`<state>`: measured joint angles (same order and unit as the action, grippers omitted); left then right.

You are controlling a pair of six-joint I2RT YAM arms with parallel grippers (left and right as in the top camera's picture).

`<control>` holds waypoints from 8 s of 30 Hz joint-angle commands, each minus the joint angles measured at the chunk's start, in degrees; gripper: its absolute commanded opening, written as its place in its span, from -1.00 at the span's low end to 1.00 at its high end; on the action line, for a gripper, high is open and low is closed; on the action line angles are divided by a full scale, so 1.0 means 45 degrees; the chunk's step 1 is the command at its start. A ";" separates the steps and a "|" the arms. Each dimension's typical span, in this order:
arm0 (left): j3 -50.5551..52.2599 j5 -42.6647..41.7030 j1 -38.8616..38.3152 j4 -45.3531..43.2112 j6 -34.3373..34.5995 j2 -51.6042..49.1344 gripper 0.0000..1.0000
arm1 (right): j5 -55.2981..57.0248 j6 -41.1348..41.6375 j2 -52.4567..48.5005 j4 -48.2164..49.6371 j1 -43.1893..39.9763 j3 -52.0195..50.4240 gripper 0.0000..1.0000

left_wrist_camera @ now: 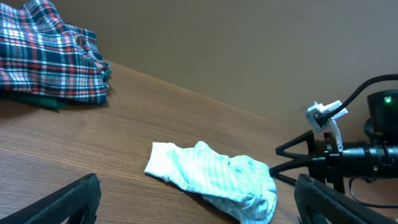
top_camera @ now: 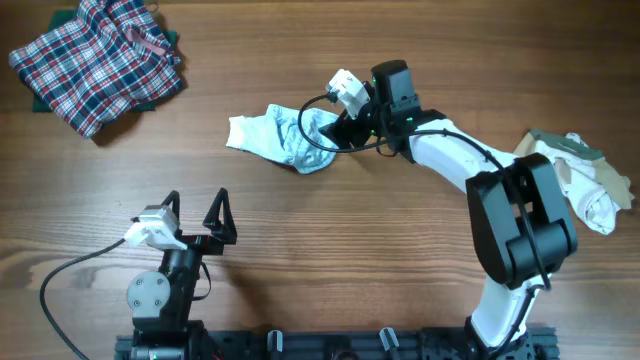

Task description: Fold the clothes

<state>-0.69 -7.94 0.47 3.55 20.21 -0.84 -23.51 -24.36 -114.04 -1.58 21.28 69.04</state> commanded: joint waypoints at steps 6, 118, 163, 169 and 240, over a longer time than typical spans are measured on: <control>0.0078 0.0126 -0.0058 0.0039 -0.0209 0.0063 1.00 | -0.0316 -0.0262 -0.1180 0.0253 -0.0010 0.0053 0.79; 0.0078 -0.2905 -0.0058 -0.1753 0.2001 0.0063 1.00 | 0.4930 0.6402 0.6251 -0.0442 0.4852 0.0447 -0.92; -0.7159 0.3954 -0.6980 -0.0306 -0.6105 -1.6359 0.99 | 0.2953 0.6450 0.6324 0.0393 0.3798 0.1054 -0.92; -0.7159 0.3997 -0.6994 -0.1642 -0.6110 -1.7427 1.00 | 0.2293 0.6654 0.6324 0.0316 0.3798 0.1185 -0.92; -0.7159 1.0273 -0.7631 0.1039 -0.4818 -1.5941 -0.92 | 0.2929 0.6567 0.6509 -0.7664 0.1015 0.1180 -0.92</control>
<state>-32.18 37.69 -31.59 4.34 -5.89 -76.51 -10.92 3.42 -86.24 -33.95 26.24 73.23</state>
